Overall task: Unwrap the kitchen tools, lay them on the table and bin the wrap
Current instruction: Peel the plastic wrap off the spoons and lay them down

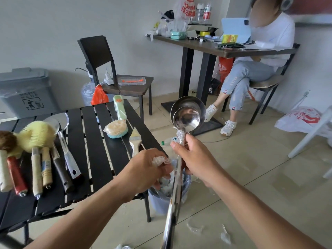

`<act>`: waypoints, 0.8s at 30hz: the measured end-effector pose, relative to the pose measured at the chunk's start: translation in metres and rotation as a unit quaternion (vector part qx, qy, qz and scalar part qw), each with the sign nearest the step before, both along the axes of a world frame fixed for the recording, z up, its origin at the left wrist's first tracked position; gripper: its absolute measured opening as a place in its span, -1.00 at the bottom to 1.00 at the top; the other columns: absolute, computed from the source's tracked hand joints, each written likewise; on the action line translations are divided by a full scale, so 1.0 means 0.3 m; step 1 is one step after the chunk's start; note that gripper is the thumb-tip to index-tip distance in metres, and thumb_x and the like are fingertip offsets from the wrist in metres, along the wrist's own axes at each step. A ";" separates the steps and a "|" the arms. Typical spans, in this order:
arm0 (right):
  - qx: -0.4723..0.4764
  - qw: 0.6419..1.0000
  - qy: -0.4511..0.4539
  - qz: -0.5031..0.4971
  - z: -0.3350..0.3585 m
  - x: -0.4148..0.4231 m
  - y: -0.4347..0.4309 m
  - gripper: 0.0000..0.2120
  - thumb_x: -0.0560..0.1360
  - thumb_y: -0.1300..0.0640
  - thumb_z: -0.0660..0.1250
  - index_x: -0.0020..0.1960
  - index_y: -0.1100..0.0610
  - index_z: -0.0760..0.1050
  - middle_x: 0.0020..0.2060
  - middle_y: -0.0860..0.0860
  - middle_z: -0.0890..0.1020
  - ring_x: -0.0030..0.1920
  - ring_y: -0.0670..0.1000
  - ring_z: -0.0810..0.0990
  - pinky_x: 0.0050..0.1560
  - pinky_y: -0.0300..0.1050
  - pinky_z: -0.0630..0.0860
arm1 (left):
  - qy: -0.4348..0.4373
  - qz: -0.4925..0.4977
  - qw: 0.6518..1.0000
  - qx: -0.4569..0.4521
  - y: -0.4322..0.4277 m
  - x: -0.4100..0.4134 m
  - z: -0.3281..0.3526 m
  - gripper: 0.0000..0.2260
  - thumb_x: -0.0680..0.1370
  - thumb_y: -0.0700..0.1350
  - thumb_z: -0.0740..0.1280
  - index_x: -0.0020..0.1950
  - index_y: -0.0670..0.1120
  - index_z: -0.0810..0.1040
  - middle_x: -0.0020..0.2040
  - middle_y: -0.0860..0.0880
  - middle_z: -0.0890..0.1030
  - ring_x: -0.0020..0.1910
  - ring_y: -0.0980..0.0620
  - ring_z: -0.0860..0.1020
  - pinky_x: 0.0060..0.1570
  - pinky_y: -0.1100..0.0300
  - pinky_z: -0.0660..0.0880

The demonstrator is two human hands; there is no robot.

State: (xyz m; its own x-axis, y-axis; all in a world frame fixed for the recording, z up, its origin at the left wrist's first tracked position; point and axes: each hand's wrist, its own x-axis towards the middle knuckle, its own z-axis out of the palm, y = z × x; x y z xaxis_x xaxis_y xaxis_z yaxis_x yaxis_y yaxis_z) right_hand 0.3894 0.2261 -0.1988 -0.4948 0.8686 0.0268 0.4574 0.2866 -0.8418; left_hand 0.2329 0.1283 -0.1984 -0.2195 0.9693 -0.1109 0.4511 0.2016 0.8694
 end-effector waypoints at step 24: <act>-0.163 0.985 0.061 0.015 -0.088 0.027 0.094 -0.55 0.67 -0.18 0.26 0.17 0.25 0.46 -0.04 0.30 0.71 -0.08 0.30 0.78 -0.04 0.31 0.72 | 0.088 0.073 0.993 -0.015 0.075 -0.013 -0.066 -0.83 0.62 -0.34 0.28 -0.01 -0.10 0.59 -0.09 -0.10 0.70 -0.21 -0.03 0.75 -0.20 -0.07 0.72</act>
State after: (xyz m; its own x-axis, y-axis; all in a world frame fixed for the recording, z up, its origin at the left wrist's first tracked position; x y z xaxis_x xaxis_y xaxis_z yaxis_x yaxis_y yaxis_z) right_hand 0.3976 0.2544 -0.2252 -0.5310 0.8257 -0.1905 0.3418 0.0030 -0.9398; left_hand 0.2292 0.1508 -0.2181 -0.3765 0.9224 -0.0863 0.5601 0.3009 0.7718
